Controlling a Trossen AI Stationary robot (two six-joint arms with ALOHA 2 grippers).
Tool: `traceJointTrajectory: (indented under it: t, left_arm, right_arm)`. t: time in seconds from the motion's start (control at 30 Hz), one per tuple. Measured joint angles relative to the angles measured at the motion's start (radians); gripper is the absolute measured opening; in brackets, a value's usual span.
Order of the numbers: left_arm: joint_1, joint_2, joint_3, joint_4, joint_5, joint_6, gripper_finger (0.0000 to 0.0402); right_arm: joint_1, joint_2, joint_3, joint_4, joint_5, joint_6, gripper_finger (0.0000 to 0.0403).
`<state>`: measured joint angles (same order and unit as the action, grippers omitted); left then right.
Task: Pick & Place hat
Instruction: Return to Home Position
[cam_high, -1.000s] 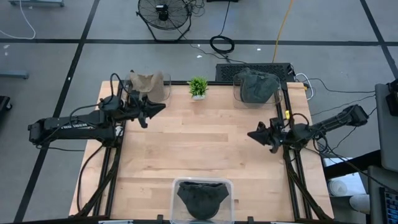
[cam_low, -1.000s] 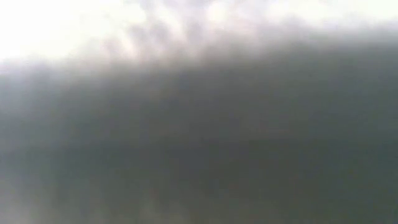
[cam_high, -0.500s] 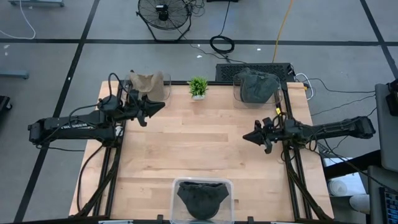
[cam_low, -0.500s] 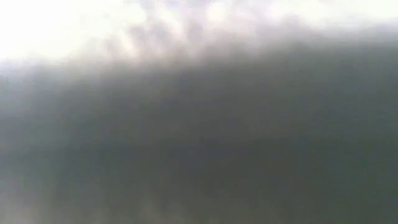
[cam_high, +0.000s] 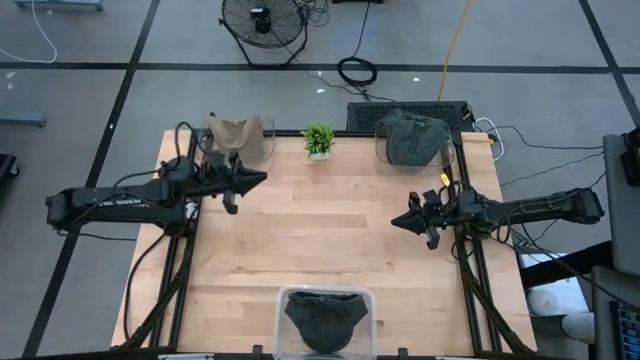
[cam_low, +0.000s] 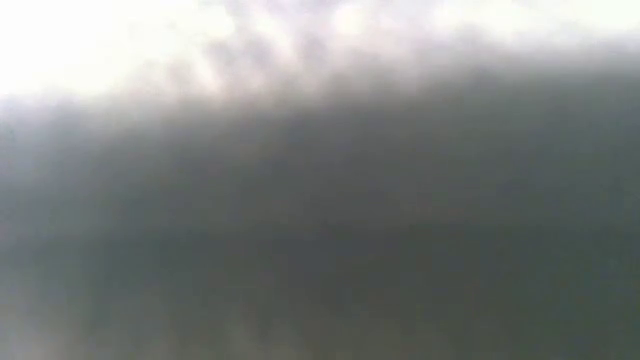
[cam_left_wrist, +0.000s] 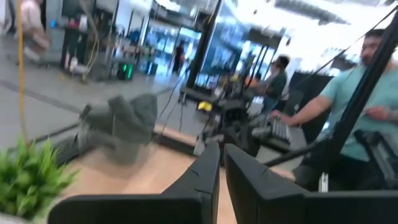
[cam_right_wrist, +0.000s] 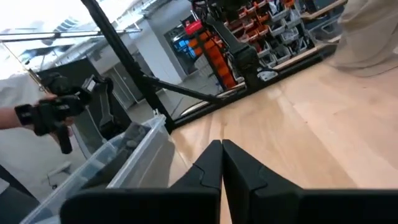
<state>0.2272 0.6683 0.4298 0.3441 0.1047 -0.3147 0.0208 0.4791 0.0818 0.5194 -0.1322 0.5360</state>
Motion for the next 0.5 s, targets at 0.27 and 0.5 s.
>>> traceJointTrajectory:
  t: [0.27, 0.5]
  left_arm:
    - [-0.025, -0.001, -0.201, 0.439, 0.000, -0.006, 0.0033]
    - [-0.050, -0.021, -0.300, 0.505, -0.017, 0.000, 0.0033]
  right_arm:
    - [0.000, 0.000, 0.000, 0.106, 0.044, 0.022, 0.0000]
    - [0.000, -0.001, 0.001, 0.210, 0.082, 0.024, 0.0000]
